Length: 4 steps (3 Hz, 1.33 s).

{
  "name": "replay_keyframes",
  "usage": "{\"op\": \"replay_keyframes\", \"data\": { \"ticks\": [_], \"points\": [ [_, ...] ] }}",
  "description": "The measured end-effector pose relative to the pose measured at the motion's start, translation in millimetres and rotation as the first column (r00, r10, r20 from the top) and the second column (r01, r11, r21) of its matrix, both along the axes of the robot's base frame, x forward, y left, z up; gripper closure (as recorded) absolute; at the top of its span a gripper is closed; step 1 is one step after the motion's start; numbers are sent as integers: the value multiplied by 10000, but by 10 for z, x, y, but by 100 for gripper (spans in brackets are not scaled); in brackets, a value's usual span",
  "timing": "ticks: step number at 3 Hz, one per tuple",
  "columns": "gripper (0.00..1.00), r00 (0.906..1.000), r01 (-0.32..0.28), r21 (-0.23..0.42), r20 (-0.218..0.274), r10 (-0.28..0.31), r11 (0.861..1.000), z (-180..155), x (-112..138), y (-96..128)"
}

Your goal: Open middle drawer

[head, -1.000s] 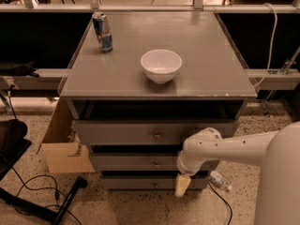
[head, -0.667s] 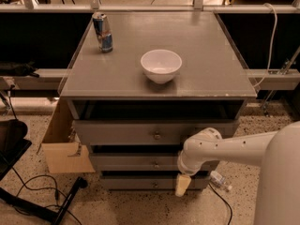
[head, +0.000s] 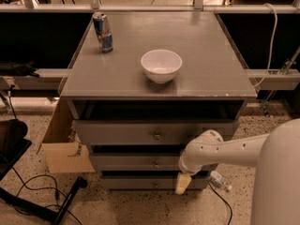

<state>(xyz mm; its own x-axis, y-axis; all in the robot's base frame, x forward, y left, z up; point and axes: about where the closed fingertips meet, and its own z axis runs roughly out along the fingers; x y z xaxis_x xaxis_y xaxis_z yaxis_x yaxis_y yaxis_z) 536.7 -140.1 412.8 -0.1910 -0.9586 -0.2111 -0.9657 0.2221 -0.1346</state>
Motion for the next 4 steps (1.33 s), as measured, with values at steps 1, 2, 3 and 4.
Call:
{"op": "replay_keyframes", "data": {
  "ticks": [1, 2, 3, 4],
  "points": [
    [0, 9997, 108, 25, 209, -109, 9999, -60, 77, 38],
    [16, 9999, 44, -65, 109, -43, 10000, -161, 52, 90],
    [39, 10000, -47, -362, -24, 46, 9993, -167, -102, 22],
    [62, 10000, -55, -381, -35, 54, 9993, -108, -114, 18]
  ]
}}
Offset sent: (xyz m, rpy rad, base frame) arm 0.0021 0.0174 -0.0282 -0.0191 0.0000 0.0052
